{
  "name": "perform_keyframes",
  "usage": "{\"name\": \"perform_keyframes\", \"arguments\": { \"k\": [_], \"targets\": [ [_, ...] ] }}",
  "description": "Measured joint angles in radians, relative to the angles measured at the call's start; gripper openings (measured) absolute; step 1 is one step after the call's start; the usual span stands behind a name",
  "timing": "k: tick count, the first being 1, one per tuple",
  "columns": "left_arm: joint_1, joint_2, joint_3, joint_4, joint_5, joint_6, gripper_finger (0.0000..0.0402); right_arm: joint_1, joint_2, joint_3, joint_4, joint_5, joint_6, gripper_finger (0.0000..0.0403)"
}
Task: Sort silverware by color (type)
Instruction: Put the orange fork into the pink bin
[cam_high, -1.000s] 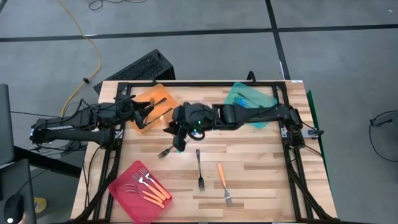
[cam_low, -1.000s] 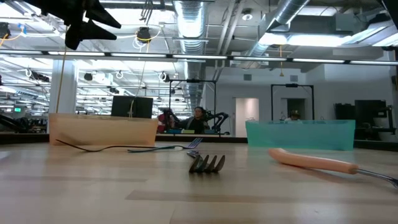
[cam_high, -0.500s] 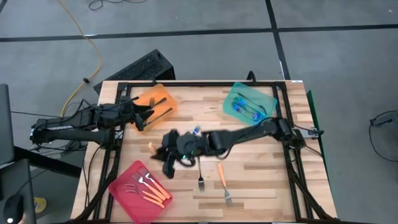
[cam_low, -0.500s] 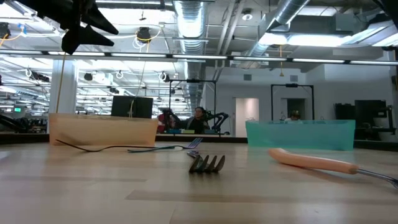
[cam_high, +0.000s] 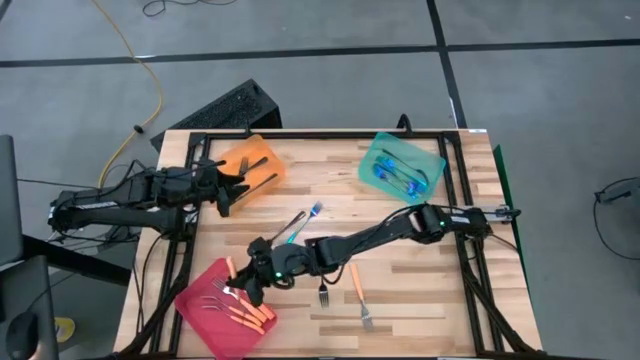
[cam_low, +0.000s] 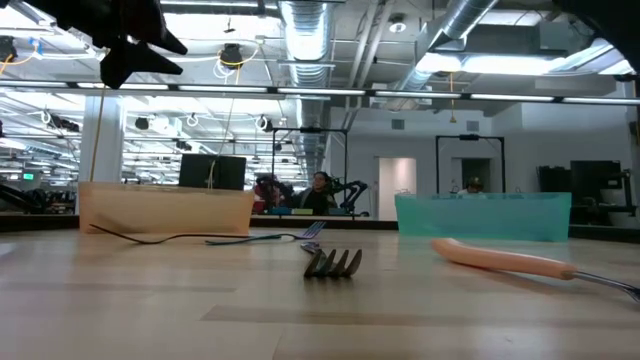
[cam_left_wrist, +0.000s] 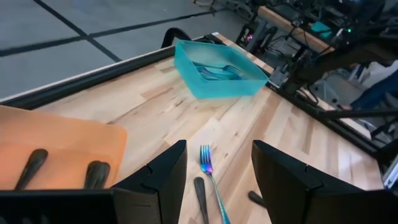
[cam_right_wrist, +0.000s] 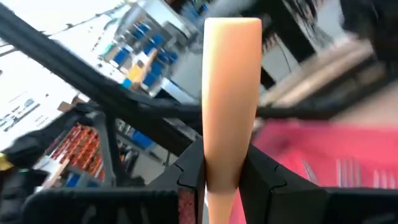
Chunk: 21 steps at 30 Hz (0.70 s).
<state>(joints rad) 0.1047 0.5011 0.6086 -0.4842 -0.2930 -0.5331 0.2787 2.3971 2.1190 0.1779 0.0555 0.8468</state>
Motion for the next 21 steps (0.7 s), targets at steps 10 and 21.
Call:
{"name": "perform_keyframes", "arguments": {
  "k": [10, 21],
  "targets": [
    [0.000, 0.001, 0.000, 0.001, 0.062, 0.006, 0.0167, -0.040, 0.069, 0.000, 0.003, -0.125, -0.013, 0.0088],
    [0.000, 0.001, 0.000, 0.000, 0.088, -0.011, 0.0167, -0.067, 0.110, 0.002, 0.086, -0.285, -0.085, 0.0088]
  ]
}}
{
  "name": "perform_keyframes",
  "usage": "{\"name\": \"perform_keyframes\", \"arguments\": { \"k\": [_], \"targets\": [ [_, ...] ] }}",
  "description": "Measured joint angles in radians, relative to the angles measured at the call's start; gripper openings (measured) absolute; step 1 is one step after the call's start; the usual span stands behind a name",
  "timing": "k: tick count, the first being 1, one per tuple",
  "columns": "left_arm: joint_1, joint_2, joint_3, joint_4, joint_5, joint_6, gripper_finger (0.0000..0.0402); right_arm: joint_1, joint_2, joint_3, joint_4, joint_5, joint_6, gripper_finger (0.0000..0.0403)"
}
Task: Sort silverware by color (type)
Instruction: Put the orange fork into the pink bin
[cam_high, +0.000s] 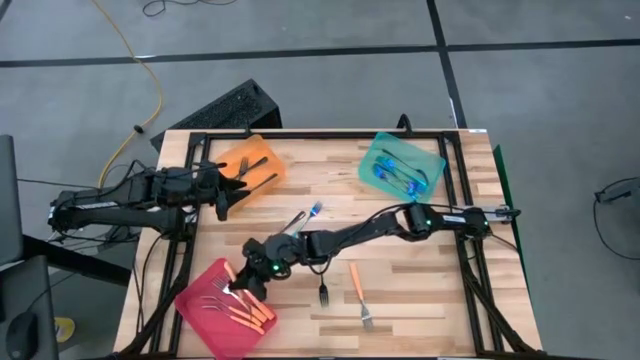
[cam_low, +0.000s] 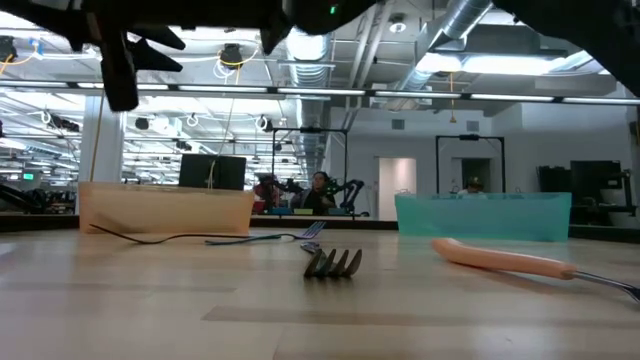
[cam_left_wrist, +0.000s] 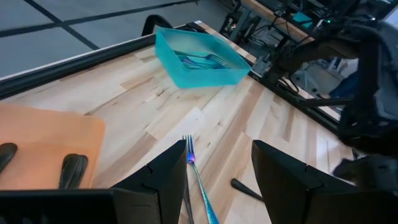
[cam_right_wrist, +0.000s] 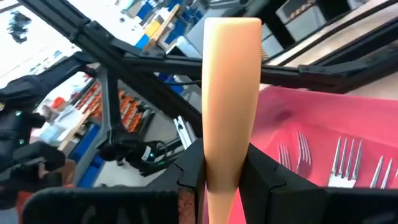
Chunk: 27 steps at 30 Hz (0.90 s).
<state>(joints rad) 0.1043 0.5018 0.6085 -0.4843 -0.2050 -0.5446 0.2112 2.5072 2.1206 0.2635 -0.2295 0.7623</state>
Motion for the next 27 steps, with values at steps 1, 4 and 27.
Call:
{"name": "perform_keyframes", "arguments": {
  "k": [1, 4, 27],
  "targets": [
    [0.000, 0.000, 0.000, 0.000, 0.000, 0.000, 0.0167, -0.005, 0.003, -0.001, 0.010, -0.011, 0.000, 0.0088],
    [0.000, 0.000, 0.000, 0.000, 0.000, -0.001, 0.0167, -0.014, 0.013, -0.001, 0.018, -0.012, -0.002, 0.0088],
    [0.000, 0.000, 0.000, -0.001, -0.001, -0.002, 0.0167, -0.018, 0.035, 0.093, -0.098, -0.089, -0.153, 0.0088]
  ]
}}
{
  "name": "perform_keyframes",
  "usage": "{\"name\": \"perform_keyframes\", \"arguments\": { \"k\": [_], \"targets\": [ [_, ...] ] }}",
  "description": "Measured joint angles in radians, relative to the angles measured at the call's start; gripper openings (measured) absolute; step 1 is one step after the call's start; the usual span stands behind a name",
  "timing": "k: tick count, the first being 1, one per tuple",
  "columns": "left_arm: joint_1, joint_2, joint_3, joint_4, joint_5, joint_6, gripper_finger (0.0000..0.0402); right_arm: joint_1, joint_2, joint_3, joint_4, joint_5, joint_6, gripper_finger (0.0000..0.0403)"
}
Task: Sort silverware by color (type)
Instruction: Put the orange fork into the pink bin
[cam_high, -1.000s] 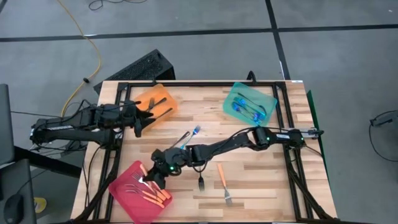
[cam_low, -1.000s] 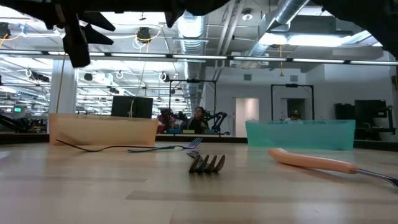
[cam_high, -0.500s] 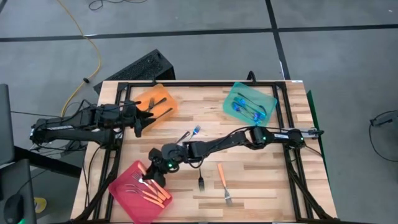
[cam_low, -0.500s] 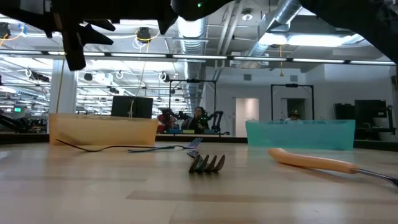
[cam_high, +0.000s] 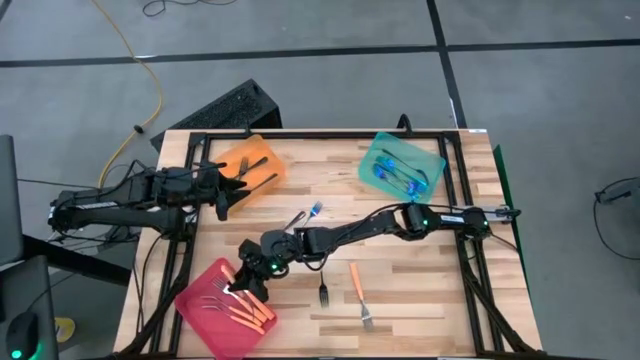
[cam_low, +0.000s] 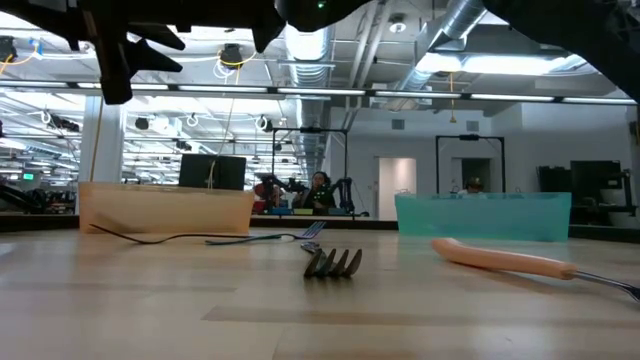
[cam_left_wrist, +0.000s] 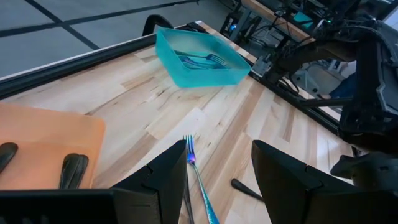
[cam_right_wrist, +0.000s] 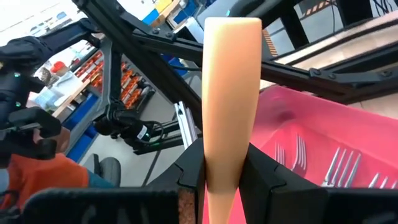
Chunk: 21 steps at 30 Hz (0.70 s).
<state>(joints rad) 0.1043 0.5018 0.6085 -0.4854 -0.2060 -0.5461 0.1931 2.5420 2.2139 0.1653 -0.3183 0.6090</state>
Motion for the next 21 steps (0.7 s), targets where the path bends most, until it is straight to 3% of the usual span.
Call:
{"name": "perform_keyframes", "arguments": {
  "k": [11, 21],
  "targets": [
    [0.000, 0.000, 0.000, -0.031, 0.006, 0.000, 0.0167, -0.004, 0.105, 0.055, 0.068, -0.021, 0.089, 0.0088],
    [0.000, -0.001, 0.000, -0.050, 0.020, -0.013, 0.0167, -0.020, 0.150, 0.090, 0.001, -0.051, 0.208, 0.0088]
  ]
}}
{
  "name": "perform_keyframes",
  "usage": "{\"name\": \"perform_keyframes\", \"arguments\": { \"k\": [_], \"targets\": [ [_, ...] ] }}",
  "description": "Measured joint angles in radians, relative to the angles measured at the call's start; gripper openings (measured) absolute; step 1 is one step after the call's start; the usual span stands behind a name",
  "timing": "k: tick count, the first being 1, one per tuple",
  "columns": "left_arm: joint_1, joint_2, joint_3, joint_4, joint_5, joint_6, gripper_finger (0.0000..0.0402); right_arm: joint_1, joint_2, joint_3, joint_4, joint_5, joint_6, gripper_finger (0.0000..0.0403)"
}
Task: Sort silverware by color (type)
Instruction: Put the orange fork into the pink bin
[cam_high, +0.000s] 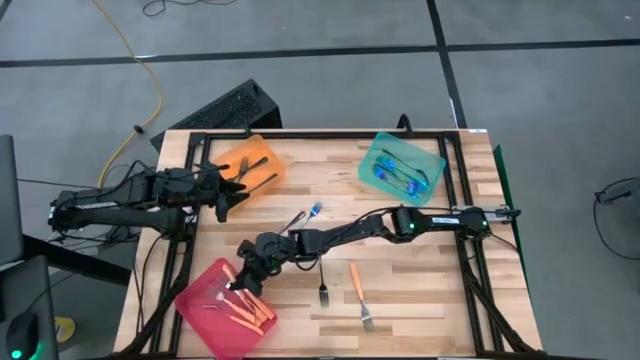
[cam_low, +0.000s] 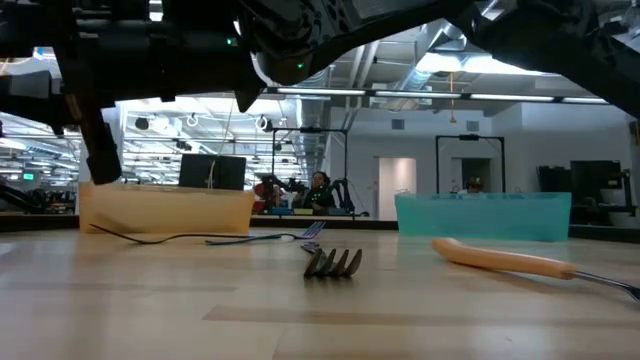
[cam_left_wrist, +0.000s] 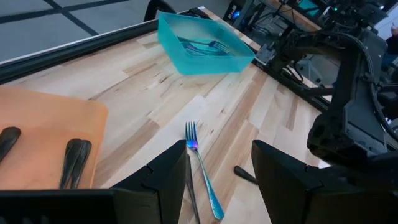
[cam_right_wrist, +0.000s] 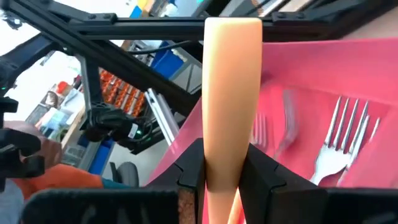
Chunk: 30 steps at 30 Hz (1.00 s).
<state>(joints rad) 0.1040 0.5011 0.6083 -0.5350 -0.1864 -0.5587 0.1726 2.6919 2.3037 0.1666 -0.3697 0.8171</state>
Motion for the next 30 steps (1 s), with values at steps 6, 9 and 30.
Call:
{"name": "perform_keyframes", "arguments": {
  "k": [6, 9, 30],
  "targets": [
    [0.000, 0.000, 0.000, 0.000, 0.007, -0.005, 0.0167, 0.002, 0.000, 0.001, -0.022, 0.001, 0.008, 0.0088],
    [0.000, 0.000, 0.000, 0.000, 0.007, -0.006, 0.0167, 0.002, 0.000, 0.001, -0.026, 0.001, 0.010, 0.0088],
    [0.000, 0.000, 0.000, 0.001, 0.007, -0.003, 0.0167, -0.006, 0.000, -0.001, -0.073, 0.032, 0.021, 0.0117]
  ]
}}
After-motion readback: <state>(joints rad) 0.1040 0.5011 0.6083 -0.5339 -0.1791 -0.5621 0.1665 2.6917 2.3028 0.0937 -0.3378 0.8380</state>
